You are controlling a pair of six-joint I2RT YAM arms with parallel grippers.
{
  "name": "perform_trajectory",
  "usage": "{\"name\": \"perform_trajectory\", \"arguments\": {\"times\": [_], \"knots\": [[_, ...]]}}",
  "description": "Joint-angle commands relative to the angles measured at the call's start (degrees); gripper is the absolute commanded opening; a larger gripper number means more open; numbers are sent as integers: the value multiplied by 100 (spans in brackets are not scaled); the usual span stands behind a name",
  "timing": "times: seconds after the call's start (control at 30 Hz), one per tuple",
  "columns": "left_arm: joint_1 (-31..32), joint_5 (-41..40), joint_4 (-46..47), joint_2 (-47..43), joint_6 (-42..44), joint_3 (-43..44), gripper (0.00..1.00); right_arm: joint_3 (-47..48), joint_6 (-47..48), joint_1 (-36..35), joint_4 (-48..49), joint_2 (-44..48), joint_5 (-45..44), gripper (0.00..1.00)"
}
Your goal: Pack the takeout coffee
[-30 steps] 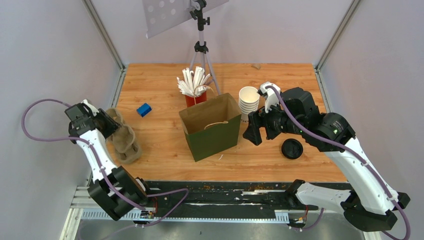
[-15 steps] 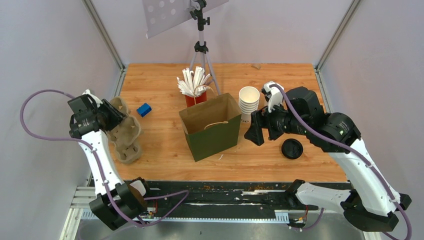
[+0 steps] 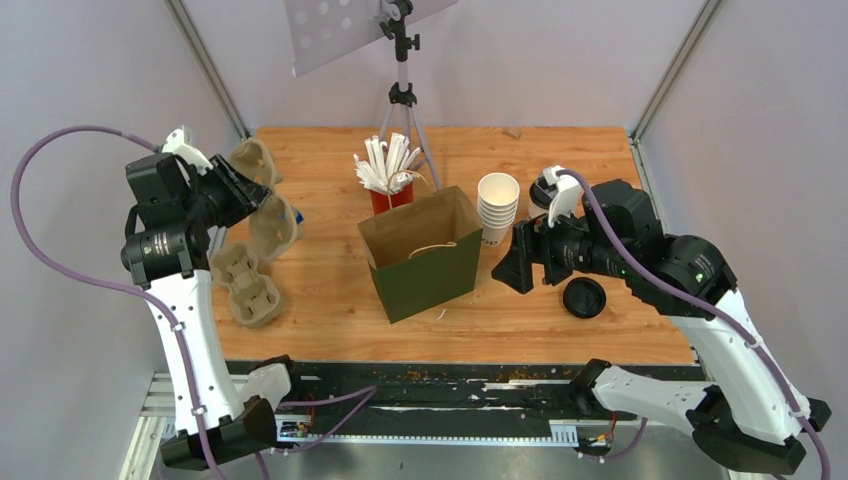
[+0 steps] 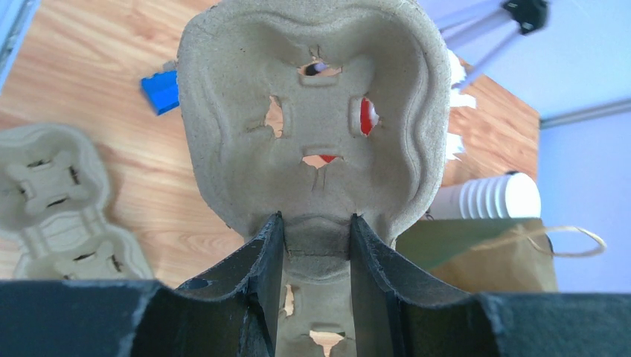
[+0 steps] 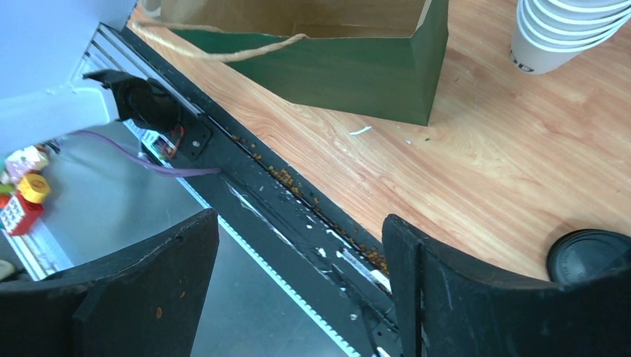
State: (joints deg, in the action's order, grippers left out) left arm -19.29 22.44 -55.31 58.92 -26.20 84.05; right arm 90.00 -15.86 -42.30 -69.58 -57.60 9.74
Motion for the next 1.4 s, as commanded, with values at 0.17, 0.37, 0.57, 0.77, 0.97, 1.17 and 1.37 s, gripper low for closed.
{"name": "perform_trajectory", "arguments": {"times": [0.17,0.37,0.57,0.77,0.97,1.17,1.37], "knots": [[642,614,-389,-29,216,876,33,100,-2509,-7,958,-590,324,77],[1372,490,-732,102,490,1282,32,-47,-4096,-6,1681,-823,162,71],[2243,215,-1243,370,898,1879,32,13,-4871,-12,1834,-1062,90,70],[2570,375,-1153,287,1047,1871,32,-334,-5333,-15,1868,-1196,325,69],[3105,278,-1127,391,1158,1938,32,-255,-4975,-12,1899,-1424,423,64],[4034,-181,-1167,752,1277,2470,32,-279,-4738,-1,1955,-1520,582,47],[4928,-502,-1251,1269,1495,2896,32,-144,-4443,54,1840,-1577,755,29]]}}
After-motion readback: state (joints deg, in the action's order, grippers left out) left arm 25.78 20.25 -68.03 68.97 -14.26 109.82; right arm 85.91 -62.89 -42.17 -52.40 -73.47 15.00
